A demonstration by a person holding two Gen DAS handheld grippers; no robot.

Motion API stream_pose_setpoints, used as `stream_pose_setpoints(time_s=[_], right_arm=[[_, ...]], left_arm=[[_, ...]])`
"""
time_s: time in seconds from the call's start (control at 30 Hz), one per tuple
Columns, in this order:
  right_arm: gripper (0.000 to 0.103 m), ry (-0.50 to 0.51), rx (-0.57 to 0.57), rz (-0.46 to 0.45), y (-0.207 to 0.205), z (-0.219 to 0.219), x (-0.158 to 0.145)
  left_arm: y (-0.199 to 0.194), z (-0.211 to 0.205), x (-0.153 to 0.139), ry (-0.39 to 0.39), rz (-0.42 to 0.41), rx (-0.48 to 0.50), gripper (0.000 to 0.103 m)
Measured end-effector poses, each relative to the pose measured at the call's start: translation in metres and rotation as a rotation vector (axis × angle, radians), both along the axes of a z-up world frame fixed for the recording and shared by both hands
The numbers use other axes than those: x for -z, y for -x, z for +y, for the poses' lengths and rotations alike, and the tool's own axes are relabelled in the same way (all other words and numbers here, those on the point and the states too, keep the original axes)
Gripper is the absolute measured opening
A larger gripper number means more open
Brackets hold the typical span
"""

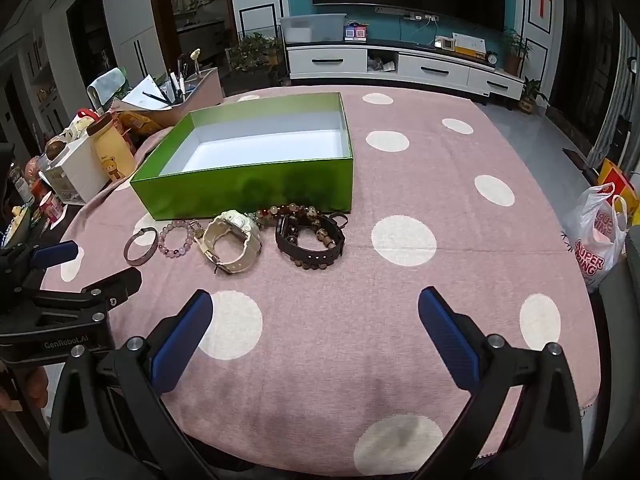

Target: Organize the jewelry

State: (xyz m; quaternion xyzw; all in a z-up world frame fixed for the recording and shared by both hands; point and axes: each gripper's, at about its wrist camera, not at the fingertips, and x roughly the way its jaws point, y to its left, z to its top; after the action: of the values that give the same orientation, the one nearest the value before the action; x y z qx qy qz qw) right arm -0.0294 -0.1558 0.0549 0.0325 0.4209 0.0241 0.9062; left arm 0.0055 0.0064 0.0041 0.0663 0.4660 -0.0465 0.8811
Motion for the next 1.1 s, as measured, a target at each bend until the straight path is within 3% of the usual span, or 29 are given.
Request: stream_pose_setpoints(time_s=[1.1], right_arm=[[0.102,-0.003,-0.004,-0.001,0.0008,0.0005,-0.0002]], left_arm=[[0.0041,-0.0047,0.0023,-0.009,-0.003,0.002,0.101]])
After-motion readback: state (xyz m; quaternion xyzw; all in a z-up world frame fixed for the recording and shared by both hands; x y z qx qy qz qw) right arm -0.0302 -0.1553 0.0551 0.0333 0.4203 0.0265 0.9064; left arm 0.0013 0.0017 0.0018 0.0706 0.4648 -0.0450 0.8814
